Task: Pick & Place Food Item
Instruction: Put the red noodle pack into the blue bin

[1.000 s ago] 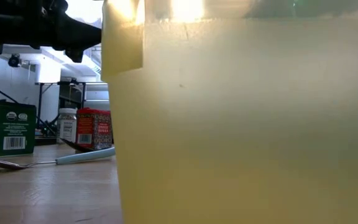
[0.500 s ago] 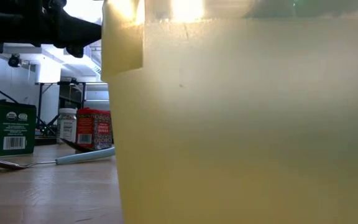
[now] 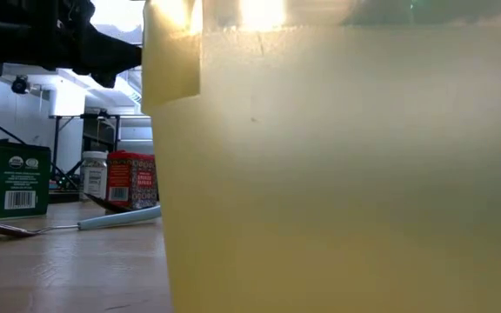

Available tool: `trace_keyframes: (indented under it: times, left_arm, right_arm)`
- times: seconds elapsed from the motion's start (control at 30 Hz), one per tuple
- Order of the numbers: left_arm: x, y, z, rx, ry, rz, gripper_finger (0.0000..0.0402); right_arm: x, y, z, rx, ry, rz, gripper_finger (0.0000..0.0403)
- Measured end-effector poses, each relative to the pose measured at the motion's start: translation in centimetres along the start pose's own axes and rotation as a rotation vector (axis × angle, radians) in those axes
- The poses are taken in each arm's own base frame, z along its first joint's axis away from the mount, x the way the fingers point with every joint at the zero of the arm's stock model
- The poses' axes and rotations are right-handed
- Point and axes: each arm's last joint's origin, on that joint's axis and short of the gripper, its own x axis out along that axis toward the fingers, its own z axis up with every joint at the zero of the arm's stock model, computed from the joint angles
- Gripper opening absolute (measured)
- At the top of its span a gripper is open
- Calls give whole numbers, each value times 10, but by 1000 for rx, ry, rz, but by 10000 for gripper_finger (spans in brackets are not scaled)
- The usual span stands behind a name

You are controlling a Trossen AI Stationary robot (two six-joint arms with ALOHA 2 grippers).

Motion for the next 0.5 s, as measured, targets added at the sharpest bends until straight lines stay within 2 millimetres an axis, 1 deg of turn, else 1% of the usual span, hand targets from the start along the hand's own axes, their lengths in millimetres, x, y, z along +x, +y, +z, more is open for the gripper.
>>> trace_keyframes:
  times: [0.4,0.5]
  left_arm:
    - [-2,-2,-19,-11,198,-15,115]
    - [-3,-2,-24,-14,254,-20,115]
  right_arm:
    - [0,0,0,-1,0,0,287]
    - [0,0,0,41,0,0,287]
